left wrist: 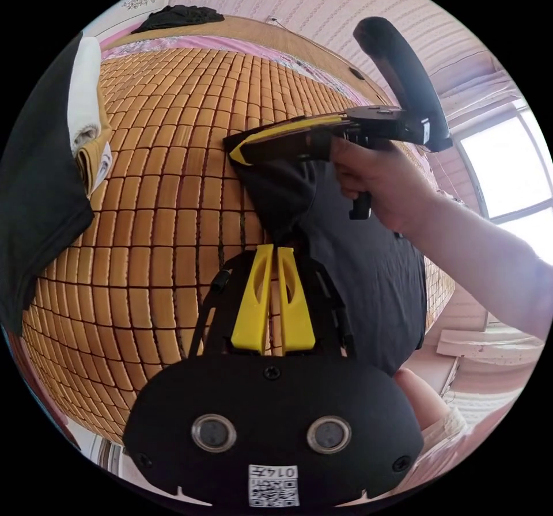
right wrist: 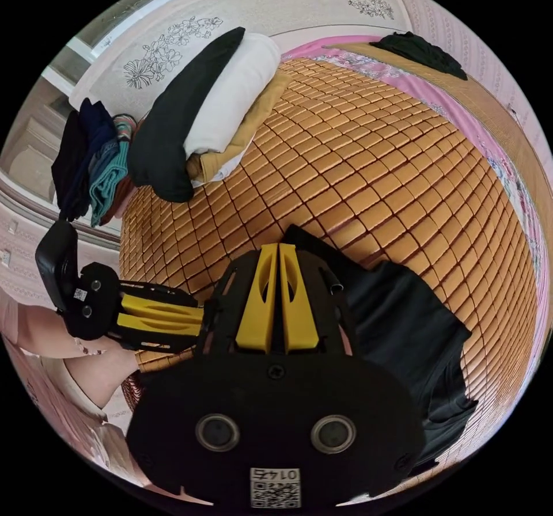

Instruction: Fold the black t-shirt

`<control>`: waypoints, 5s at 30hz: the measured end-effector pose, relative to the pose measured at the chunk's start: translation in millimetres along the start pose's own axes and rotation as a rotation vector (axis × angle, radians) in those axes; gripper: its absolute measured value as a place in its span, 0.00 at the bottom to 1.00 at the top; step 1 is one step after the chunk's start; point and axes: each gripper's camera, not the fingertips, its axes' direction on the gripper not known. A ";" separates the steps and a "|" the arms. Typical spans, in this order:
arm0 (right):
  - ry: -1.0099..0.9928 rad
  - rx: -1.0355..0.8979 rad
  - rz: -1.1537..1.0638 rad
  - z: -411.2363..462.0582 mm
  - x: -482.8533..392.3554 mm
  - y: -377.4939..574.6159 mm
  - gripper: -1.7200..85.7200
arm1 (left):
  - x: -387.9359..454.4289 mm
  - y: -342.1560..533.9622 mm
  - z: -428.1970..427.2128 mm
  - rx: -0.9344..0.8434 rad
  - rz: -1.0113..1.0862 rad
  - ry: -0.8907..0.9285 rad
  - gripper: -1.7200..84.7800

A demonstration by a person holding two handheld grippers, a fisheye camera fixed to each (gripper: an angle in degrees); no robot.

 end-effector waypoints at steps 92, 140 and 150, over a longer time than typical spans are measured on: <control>0.491 -0.032 0.754 -129.4 2.9 482.0 0.02 | 152.4 14.3 62.8 -0.202 0.323 -0.187 0.06; 0.164 0.441 0.511 -20.0 136.0 171.8 0.02 | -11.3 -47.0 -78.3 0.224 0.046 0.073 0.06; 0.191 0.301 0.543 -15.0 200.9 265.1 0.10 | 19.4 -43.2 -45.6 0.085 0.161 0.107 0.09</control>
